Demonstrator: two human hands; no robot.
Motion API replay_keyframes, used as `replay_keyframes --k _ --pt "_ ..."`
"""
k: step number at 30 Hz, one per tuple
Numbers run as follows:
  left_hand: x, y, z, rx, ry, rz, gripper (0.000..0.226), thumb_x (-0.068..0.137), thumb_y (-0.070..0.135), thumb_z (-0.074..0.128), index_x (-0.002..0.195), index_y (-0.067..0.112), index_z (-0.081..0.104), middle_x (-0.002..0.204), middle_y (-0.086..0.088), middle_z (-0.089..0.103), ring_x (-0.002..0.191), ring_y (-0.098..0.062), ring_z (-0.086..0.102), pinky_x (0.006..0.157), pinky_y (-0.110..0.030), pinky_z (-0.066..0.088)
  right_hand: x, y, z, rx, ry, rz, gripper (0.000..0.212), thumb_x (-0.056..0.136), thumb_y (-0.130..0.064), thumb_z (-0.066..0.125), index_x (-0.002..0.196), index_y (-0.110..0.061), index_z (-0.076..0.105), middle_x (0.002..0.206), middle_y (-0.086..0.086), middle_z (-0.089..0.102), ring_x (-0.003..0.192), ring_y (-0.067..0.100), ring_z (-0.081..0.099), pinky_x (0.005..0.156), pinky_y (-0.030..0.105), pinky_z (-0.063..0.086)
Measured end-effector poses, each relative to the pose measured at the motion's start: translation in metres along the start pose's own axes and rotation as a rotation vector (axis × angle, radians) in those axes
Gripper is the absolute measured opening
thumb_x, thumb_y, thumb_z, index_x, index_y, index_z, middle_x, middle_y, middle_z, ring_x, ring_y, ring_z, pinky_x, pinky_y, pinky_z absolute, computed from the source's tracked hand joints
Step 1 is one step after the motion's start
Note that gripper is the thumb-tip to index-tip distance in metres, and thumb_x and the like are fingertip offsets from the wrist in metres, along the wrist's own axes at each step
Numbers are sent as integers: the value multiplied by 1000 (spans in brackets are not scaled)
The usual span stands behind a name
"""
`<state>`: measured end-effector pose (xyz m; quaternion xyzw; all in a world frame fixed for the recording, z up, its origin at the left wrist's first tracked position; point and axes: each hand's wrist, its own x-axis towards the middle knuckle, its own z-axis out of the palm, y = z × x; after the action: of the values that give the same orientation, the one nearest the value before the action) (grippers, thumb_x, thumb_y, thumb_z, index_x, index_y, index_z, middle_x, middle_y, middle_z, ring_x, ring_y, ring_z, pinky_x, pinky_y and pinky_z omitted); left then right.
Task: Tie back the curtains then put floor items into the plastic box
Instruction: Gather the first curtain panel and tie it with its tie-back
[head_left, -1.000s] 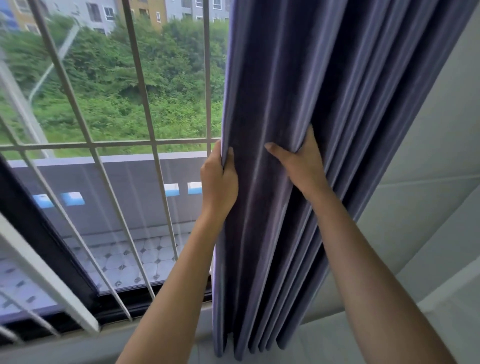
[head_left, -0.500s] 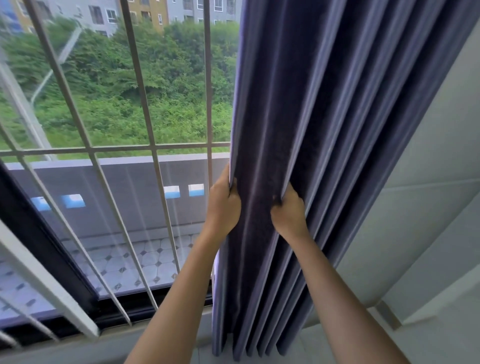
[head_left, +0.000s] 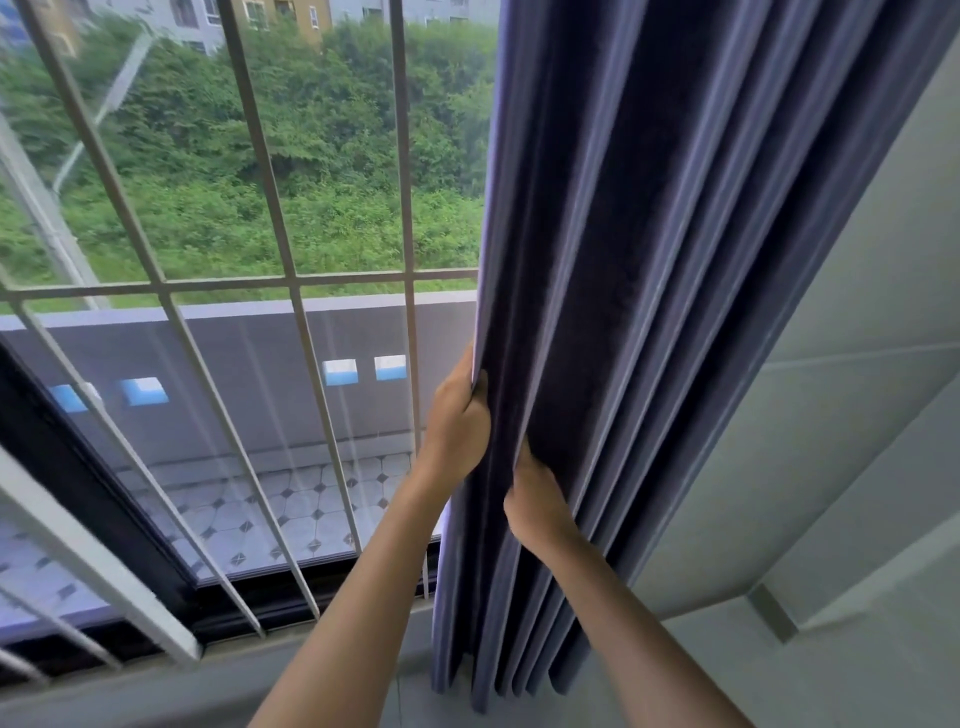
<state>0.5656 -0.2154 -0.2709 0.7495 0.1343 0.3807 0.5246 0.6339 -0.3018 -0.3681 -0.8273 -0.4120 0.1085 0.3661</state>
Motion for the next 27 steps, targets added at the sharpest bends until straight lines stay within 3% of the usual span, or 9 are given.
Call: replay_keyframes --k 3,6,10,13,16,20,24,27 --pt "0 -4 2 -14 -14 -25 45 100 0 29 141 9 43 134 -4 56 125 -16 49 107 -34 38 -7 5 9 -28 -33 26 76 94 -1 36 151 -40 3 143 -4 46 123 16 53 101 30 47" --pt "0 -10 5 -18 -36 -56 43 101 16 30 142 10 41 137 -6 54 127 -20 48 108 -44 38 -10 8 12 -52 -51 32 77 95 -2 36 151 -39 0 146 -6 43 123 16 53 100 28 48" --pt "-4 -13 10 61 -39 -54 76 92 64 22 151 17 24 152 1 37 140 -10 33 116 -39 29 -7 10 14 -55 -60 30 70 97 -10 38 151 -39 3 150 -7 39 130 16 48 104 31 45" --pt "-7 -9 18 64 -55 -21 90 85 75 21 153 17 14 159 2 22 145 -7 19 120 -35 20 -6 7 15 -29 -72 49 57 100 -16 32 151 -36 15 146 -4 45 128 19 50 104 32 44" --pt "-5 -9 24 71 -59 -13 98 81 81 27 153 17 12 159 -1 22 146 -13 20 119 -41 23 -5 3 20 -29 -94 78 48 101 -18 29 148 -27 28 141 1 50 125 21 51 101 31 45" --pt "-2 -14 26 119 -62 -8 83 89 64 40 153 18 12 158 -2 24 145 -17 23 116 -45 27 -8 -2 24 -45 -107 105 39 101 -19 32 139 -18 42 129 8 58 116 27 56 97 36 48" --pt "1 -21 27 168 -57 55 63 101 21 41 153 13 8 160 -4 17 147 -16 17 119 -42 21 -11 -6 18 -61 -182 138 40 100 -16 33 140 -20 37 122 8 58 107 28 58 90 39 50" --pt "4 -28 24 178 -50 56 59 99 0 33 153 11 12 159 -8 20 147 -19 19 118 -41 22 -10 -7 -6 -187 -329 101 53 93 -10 48 143 -19 32 124 11 58 109 29 59 91 39 50"
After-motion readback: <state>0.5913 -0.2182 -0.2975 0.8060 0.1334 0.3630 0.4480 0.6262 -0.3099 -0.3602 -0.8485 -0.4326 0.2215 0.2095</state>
